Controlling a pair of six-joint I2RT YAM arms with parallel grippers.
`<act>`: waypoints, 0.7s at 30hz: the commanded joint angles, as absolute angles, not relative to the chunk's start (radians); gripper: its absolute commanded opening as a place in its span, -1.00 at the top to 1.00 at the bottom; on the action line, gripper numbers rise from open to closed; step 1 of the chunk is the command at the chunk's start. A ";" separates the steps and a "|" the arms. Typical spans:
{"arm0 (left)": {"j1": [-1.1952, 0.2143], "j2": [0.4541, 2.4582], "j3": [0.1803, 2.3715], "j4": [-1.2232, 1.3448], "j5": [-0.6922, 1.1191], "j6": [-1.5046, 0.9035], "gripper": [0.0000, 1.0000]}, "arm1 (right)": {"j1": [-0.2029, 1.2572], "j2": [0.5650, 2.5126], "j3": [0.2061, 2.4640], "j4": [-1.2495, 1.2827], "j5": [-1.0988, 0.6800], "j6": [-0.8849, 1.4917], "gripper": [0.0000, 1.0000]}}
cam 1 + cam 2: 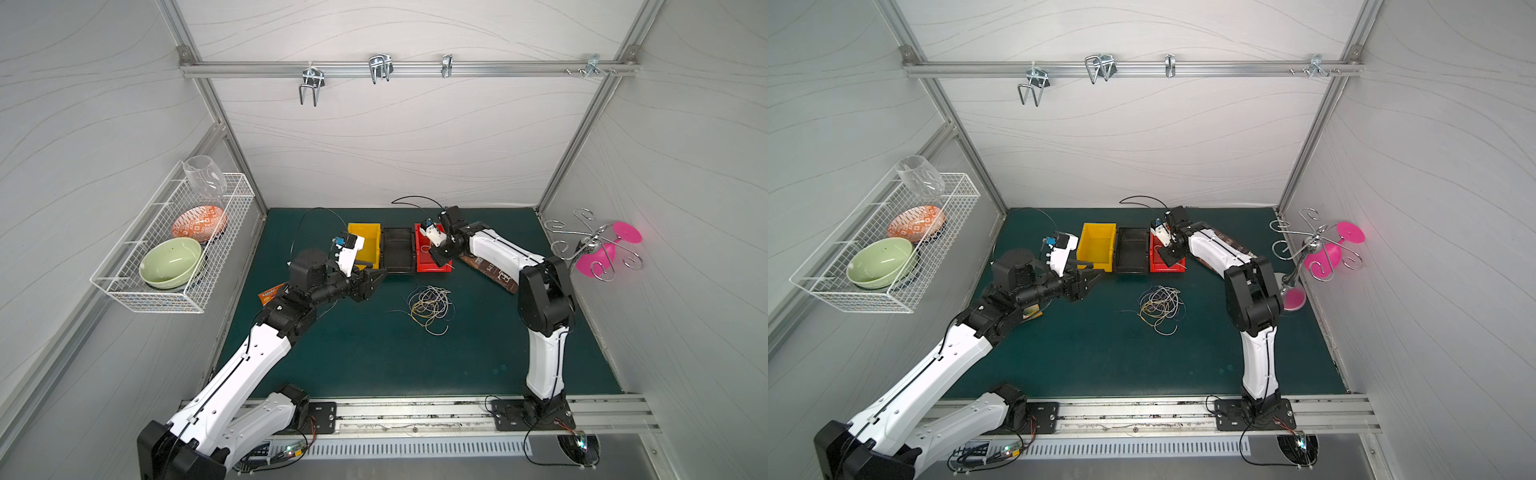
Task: Untangle and sort cables by color
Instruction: Place the cable in the bin.
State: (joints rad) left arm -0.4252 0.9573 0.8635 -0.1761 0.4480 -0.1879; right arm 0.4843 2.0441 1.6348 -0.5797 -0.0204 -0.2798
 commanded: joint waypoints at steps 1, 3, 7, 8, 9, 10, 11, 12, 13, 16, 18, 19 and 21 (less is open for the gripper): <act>-0.422 0.962 0.873 -0.136 0.457 -0.194 -0.18 | 0.483 2.082 1.663 -0.619 0.016 -0.285 1.00; -0.422 0.966 0.874 -0.137 0.458 -0.195 -0.18 | 0.477 2.093 1.678 -0.623 0.026 -0.284 1.00; -0.422 0.971 0.874 -0.135 0.455 -0.195 -0.18 | 0.477 2.092 1.692 -0.634 0.043 -0.285 0.71; -0.421 0.973 0.874 -0.136 0.454 -0.196 -0.18 | 0.477 2.087 1.692 -0.635 0.046 -0.284 0.63; -0.422 0.975 0.874 -0.135 0.453 -0.197 -0.18 | 0.477 2.080 1.691 -0.636 0.048 -0.285 0.56; -0.421 0.977 0.873 -0.134 0.453 -0.201 -0.18 | 0.476 2.072 1.692 -0.639 0.051 -0.284 0.48; -0.422 0.979 0.871 -0.134 0.451 -0.203 -0.18 | 0.476 2.065 1.689 -0.641 0.052 -0.285 0.43; -0.422 0.982 0.869 -0.130 0.451 -0.207 -0.18 | 0.477 2.054 1.689 -0.643 0.057 -0.287 0.37; -0.421 0.982 0.868 -0.126 0.452 -0.212 -0.18 | 0.477 2.045 1.690 -0.647 0.065 -0.290 0.32; -0.422 0.985 0.864 -0.122 0.451 -0.222 -0.18 | 0.475 2.008 1.694 -0.669 0.093 -0.294 0.16; -0.421 0.986 0.864 -0.122 0.442 -0.231 -0.18 | 0.473 1.980 1.692 -0.679 0.104 -0.292 0.09; -0.422 0.986 0.864 -0.122 0.435 -0.236 -0.18 | 0.471 1.963 1.692 -0.684 0.104 -0.289 0.05; -0.422 0.987 0.861 -0.120 0.426 -0.245 -0.18 | 0.468 1.925 1.685 -0.689 0.098 -0.284 -0.01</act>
